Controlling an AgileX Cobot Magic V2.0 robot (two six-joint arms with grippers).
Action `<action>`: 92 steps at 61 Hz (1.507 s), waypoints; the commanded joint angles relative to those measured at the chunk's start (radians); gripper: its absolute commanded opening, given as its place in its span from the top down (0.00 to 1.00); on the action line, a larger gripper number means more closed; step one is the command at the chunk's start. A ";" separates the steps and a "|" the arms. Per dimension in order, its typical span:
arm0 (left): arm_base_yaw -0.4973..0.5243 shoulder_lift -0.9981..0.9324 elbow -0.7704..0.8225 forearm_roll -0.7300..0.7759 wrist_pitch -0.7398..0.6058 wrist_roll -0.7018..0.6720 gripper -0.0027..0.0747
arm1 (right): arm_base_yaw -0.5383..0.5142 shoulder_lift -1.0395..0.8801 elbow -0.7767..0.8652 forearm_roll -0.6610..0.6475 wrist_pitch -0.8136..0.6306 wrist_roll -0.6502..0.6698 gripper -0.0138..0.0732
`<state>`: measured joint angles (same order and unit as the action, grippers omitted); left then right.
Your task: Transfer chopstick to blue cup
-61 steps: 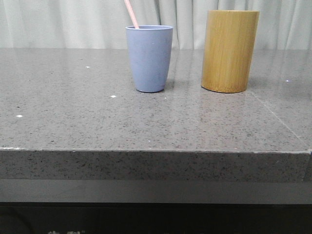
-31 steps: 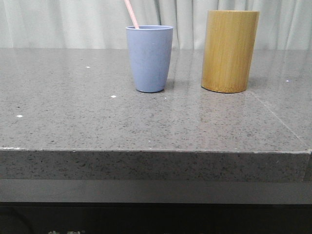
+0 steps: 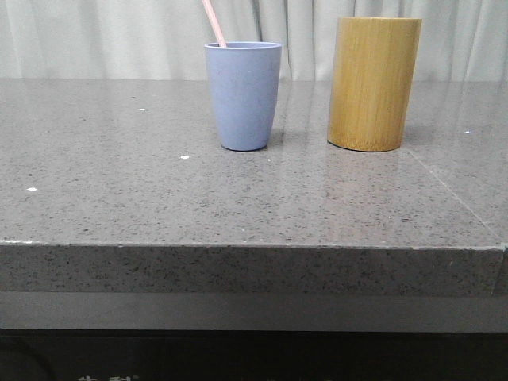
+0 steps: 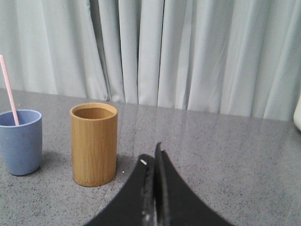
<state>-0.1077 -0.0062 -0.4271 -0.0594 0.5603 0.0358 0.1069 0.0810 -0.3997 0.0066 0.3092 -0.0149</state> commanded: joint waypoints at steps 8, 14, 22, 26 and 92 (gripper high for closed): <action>0.000 -0.010 -0.021 -0.009 -0.081 -0.008 0.99 | -0.006 -0.018 -0.021 -0.007 -0.068 -0.007 0.90; 0.000 -0.010 -0.021 -0.009 -0.081 -0.008 0.99 | -0.006 -0.018 -0.021 -0.007 -0.068 -0.007 0.90; 0.000 -0.010 -0.021 -0.009 -0.081 -0.008 0.99 | -0.006 -0.018 -0.021 -0.007 -0.068 -0.007 0.90; 0.000 -0.010 -0.021 -0.009 -0.081 -0.008 0.99 | -0.006 -0.018 -0.021 -0.007 -0.068 -0.007 0.90; 0.072 -0.025 0.285 -0.011 -0.362 -0.008 0.99 | -0.006 -0.018 -0.021 -0.007 -0.068 -0.007 0.90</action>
<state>-0.0385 -0.0062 -0.1649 -0.0616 0.3360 0.0342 0.1069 0.0489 -0.3974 0.0066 0.3211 -0.0149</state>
